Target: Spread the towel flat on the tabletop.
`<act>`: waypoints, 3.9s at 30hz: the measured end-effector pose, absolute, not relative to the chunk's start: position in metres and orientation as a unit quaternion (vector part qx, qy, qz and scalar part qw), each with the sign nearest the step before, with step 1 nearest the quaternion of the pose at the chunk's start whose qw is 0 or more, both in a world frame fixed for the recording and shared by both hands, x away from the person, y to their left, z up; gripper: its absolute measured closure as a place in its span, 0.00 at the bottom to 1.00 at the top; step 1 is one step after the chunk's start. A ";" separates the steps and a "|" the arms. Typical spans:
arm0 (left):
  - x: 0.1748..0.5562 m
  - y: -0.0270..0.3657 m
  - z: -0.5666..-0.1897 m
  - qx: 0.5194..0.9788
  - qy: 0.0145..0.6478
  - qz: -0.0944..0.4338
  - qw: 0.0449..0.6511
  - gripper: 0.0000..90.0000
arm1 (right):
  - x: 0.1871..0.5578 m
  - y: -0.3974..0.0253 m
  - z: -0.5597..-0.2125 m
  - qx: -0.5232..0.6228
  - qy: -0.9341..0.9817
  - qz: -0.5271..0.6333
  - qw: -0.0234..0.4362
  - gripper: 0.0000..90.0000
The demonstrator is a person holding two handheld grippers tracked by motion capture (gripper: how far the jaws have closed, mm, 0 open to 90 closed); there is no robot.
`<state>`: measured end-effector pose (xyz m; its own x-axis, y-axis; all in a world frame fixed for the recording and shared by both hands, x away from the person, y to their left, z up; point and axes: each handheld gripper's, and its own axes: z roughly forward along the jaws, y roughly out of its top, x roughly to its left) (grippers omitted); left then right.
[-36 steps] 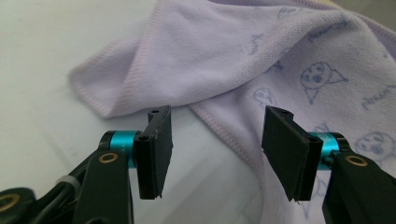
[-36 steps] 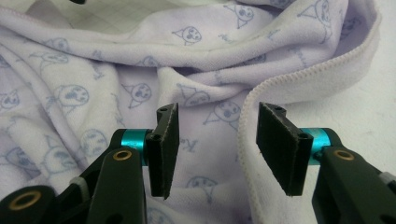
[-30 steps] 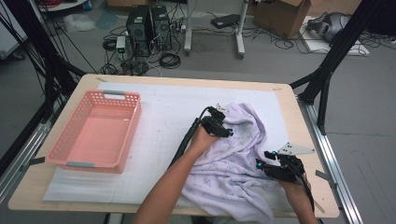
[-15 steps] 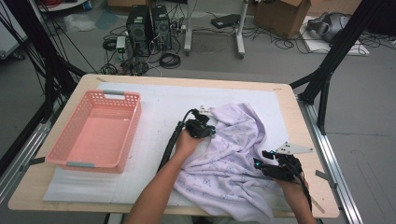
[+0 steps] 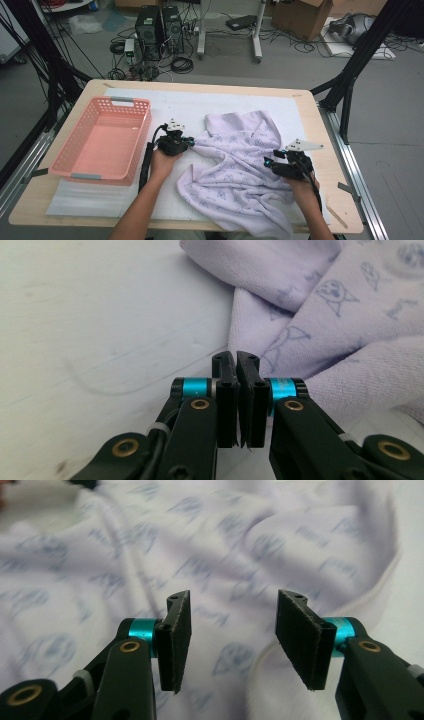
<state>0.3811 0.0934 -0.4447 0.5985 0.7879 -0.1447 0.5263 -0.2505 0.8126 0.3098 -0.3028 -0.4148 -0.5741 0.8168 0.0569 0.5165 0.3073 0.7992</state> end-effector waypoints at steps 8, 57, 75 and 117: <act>0.358 0.109 -0.442 0.764 0.415 0.169 0.465 0.96 | 0.362 -0.299 -0.401 0.468 0.780 0.354 0.216 0.53; 0.424 0.037 -0.450 0.771 0.440 0.128 0.441 0.60 | 0.327 -0.340 -0.424 0.458 0.771 0.369 0.245 0.68; 0.430 0.038 -0.440 0.801 0.426 0.176 0.382 0.96 | 0.324 -0.343 -0.424 0.460 0.766 0.381 0.239 0.68; 0.427 0.101 -0.450 0.735 0.492 0.213 0.416 0.95 | 0.411 -0.333 -0.413 0.534 0.720 0.369 0.244 0.59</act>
<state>0.4268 0.1006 -0.4500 0.4258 0.8997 -0.0956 0.5457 -0.1711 0.8203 0.4111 -0.3326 -0.4133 -0.3101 0.9497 0.0426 0.5898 0.1570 0.7922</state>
